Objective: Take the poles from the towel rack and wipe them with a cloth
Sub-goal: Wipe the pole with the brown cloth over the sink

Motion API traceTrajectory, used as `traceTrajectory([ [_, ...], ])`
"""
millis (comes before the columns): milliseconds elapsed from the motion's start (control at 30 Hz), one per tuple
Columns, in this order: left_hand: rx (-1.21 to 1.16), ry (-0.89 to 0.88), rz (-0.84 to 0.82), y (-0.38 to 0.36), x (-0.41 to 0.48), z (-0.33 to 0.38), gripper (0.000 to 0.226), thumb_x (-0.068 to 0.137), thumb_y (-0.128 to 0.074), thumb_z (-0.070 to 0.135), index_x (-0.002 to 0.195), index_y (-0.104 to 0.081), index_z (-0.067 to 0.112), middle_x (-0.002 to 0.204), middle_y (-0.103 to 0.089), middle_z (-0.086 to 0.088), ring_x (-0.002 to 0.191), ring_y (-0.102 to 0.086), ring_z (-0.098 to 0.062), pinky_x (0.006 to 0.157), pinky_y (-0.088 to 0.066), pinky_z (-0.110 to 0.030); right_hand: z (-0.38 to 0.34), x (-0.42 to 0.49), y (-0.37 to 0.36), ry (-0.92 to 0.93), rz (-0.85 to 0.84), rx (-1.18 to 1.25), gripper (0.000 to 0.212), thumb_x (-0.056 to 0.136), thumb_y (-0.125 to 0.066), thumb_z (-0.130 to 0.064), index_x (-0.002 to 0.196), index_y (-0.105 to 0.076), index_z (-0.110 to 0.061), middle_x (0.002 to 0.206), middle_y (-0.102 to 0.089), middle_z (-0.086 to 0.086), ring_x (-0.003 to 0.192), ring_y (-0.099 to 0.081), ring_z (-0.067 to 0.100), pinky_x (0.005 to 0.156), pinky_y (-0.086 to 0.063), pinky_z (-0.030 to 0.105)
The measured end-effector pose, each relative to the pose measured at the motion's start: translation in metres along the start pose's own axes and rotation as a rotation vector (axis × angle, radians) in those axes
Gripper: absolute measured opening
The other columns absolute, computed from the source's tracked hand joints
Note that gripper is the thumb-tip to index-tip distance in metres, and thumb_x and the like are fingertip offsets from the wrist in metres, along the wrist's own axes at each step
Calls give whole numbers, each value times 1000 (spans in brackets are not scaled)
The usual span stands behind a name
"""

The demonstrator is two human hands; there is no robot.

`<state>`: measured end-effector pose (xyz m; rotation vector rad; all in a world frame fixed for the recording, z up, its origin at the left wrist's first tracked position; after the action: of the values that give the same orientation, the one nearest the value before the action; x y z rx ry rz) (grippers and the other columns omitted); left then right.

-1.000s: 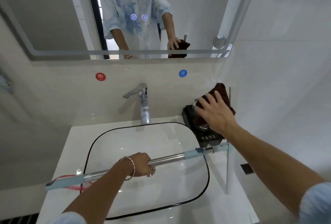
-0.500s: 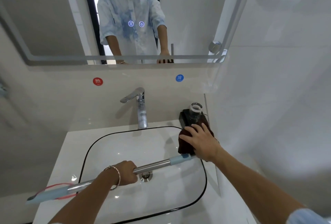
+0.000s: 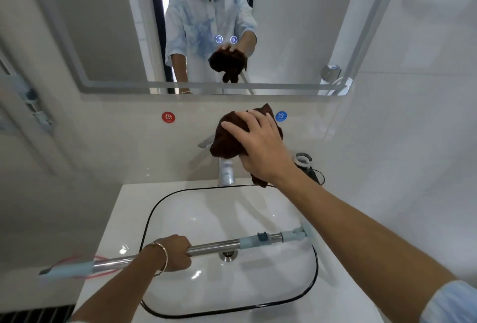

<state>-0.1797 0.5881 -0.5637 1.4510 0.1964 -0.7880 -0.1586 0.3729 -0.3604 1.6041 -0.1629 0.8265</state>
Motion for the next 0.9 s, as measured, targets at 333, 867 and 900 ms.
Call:
traceTrajectory([
  [333, 61, 18, -16, -21, 3, -23, 30, 77, -43, 31, 98, -61, 19, 105, -63, -5, 99, -61, -22, 76, -45, -26, 2, 12, 32, -626, 358, 863, 61, 70, -55, -2, 130, -56, -17, 122, -59, 2, 114, -54, 11, 100, -41, 17],
  [867, 181, 31, -38, -58, 0, -44, 39, 81, -45, 34, 115, -59, 19, 121, -61, -3, 112, -58, -23, 89, -45, -28, -85, -183, -122, -689, -406, 478, 68, 72, -53, -21, 140, -45, -22, 145, -38, 2, 127, -40, 27, 110, -34, 42],
  [900, 169, 11, -33, -59, -1, -45, 37, 80, -45, 33, 113, -59, 20, 119, -61, -3, 111, -58, -23, 88, -46, -29, -85, -185, -124, -673, -400, 461, 67, 74, -56, -19, 140, -45, -22, 145, -38, 3, 127, -40, 26, 110, -35, 42],
])
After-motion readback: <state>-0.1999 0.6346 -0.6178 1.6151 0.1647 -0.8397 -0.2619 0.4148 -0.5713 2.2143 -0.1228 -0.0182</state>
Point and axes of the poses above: each hand's wrist, its own x-axis towards the middle knuckle, its own y-axis out of the back of the hand, z = x × y, the point moved 2 cm from there along x, towards the middle knuckle
